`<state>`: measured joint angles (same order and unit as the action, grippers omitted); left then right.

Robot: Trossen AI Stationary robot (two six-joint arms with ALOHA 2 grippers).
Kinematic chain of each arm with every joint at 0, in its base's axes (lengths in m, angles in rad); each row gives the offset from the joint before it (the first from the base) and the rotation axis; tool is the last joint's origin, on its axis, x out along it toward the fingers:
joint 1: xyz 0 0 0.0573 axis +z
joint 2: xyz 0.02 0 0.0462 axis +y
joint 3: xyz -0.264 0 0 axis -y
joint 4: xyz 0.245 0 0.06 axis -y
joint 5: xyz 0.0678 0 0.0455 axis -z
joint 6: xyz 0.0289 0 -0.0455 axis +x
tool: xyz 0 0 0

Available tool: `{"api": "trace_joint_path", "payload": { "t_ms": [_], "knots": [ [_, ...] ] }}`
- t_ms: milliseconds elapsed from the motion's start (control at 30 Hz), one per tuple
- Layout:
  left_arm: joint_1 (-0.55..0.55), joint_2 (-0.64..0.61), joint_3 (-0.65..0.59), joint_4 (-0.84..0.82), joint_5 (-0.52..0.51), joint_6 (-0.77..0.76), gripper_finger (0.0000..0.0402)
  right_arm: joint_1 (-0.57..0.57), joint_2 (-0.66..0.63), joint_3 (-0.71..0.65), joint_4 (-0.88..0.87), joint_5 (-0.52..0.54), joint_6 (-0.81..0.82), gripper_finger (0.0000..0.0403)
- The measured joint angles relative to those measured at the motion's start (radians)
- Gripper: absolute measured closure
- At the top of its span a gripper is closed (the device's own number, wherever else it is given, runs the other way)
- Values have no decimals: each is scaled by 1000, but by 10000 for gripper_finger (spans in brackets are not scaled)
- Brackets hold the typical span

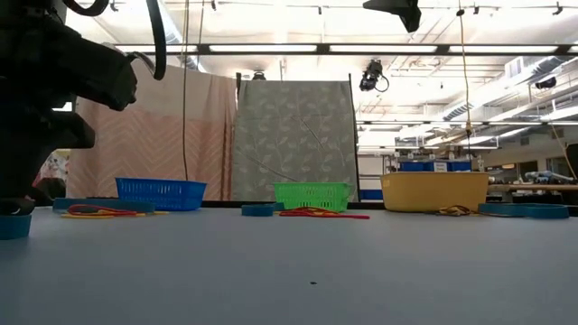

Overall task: Sort rubber bands into baskets
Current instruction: Put the black rubber band into the yellow bin

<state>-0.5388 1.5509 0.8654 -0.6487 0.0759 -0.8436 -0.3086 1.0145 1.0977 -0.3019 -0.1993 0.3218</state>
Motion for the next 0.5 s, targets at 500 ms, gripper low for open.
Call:
{"api": "trace_joint_path", "payload": {
  "t_ms": [500],
  "knots": [
    [0, 0, 5, -26, 15, -73, 295, 0, 0, 0, 0, 0, 0, 155]
  ]
}}
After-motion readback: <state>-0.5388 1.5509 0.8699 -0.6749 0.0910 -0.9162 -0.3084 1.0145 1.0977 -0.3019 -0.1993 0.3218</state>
